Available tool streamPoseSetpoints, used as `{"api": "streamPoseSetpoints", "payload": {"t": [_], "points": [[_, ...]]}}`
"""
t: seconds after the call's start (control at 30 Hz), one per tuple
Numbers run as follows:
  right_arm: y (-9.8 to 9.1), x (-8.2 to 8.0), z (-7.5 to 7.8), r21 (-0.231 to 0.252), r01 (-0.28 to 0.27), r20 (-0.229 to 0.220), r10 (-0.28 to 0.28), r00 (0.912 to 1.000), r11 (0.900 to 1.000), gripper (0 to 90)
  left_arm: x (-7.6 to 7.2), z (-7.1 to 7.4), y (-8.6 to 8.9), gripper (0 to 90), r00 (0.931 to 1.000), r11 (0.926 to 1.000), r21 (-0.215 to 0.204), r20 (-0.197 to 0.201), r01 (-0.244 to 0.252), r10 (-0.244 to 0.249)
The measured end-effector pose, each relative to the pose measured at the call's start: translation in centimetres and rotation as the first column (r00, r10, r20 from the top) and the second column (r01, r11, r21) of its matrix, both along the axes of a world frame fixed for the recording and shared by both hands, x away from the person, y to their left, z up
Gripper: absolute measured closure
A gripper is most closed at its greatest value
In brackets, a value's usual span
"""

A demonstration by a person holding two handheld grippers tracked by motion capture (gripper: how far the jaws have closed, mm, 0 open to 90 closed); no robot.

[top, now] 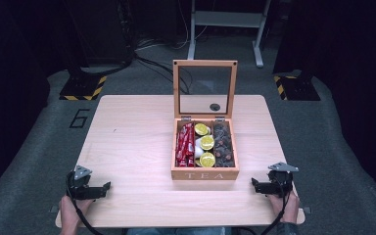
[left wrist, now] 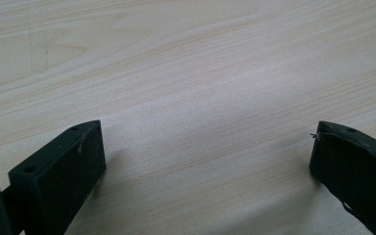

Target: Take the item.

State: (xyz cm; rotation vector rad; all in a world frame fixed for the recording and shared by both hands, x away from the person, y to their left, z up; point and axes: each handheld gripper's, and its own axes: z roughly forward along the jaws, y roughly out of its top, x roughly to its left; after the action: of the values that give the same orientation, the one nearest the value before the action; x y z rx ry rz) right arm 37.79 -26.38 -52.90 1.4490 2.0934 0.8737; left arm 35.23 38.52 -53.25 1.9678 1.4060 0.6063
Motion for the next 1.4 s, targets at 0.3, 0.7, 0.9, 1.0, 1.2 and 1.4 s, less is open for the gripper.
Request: {"api": "streamPoseSetpoints", "payload": {"t": [0.3,0.7,0.9,1.0,1.2,1.4], "points": [[0.0,0.0,0.0,0.007,-0.003,0.004,0.003,1.0000,1.0000,2.2,0.0,0.1,0.0,0.0,0.9999,0.9998,-0.018,-0.006,0.012,-0.012],[0.0,0.0,0.0,0.009,0.000,0.010,0.000,1.0000,1.0000,2.6,-0.5,1.2,-0.9,0.0,0.9978,0.9946,-0.081,0.010,0.066,-0.065],[0.0,0.0,0.0,0.005,-0.008,0.010,0.008,0.9999,1.0000,2.9,-0.2,2.3,-1.8,0.0,0.9944,0.9899,-0.097,0.032,0.103,-0.100],[0.0,0.0,0.0,0.004,-0.008,0.009,0.008,0.9999,1.0000,2.9,-0.2,3.1,-2.3,0.0,0.9926,0.9876,-0.106,0.050,0.116,-0.111],[0.0,0.0,0.0,0.005,-0.009,0.011,0.009,0.9999,0.9999,3.1,0.1,4.7,-3.5,0.0,0.9860,0.9800,-0.119,0.069,0.159,-0.152],[0.0,0.0,0.0,0.006,-0.009,0.011,0.009,0.9999,0.9999,3.1,0.5,5.6,-4.5,0.0,0.9782,0.9718,-0.124,0.078,0.201,-0.192]]}}
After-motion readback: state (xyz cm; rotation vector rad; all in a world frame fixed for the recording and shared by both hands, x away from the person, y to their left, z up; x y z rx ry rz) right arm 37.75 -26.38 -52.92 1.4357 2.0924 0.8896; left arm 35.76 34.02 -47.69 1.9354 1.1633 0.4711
